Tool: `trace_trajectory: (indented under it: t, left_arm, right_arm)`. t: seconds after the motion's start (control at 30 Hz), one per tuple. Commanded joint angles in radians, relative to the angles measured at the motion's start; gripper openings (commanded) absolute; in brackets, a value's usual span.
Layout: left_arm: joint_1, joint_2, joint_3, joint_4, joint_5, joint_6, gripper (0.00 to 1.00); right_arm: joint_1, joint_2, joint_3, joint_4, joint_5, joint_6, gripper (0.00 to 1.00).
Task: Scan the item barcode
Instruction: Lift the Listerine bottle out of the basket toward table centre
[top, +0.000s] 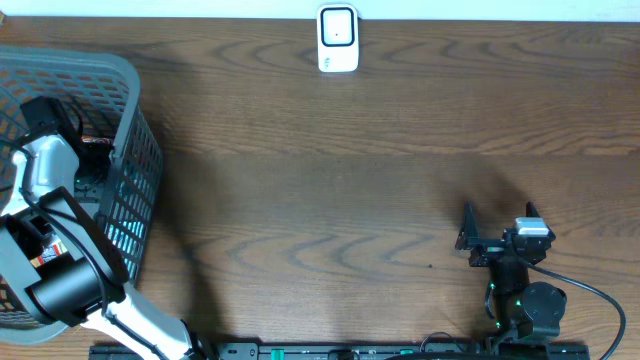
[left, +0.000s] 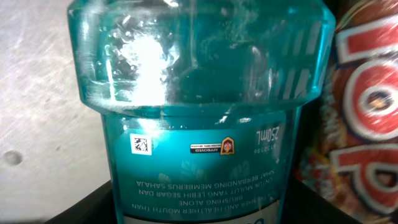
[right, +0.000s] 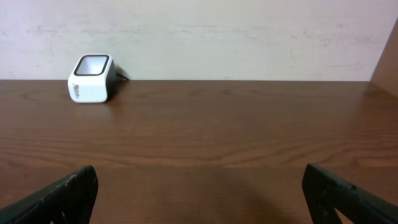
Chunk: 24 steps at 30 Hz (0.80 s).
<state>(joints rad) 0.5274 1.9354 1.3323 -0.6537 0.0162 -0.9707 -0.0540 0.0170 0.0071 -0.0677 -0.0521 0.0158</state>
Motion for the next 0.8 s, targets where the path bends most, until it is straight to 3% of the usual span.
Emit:
trace_trajectory:
  t: [0.0,0.13,0.6,0.77]
  left_arm:
    - [0.008,-0.030,-0.013,-0.060,-0.006,0.037,0.55]
    - [0.044,-0.143,-0.004,-0.094,-0.006,0.058,0.51]
    - [0.108,-0.653,0.017,-0.112,0.011,0.048,0.51]
    - [0.108,-0.839,0.039,-0.066,0.203,-0.010,0.51]
  right_arm:
    - [-0.003,-0.004,-0.002,-0.004,0.005,0.013,0.99]
    - [-0.003,-0.004,-0.002,-0.004,0.004,0.013,0.99]
    - [-0.003,-0.004,-0.002,-0.004,0.005,0.013,0.99]
    - [-0.003,-0.004,-0.002,-0.004,0.005,0.013,0.99]
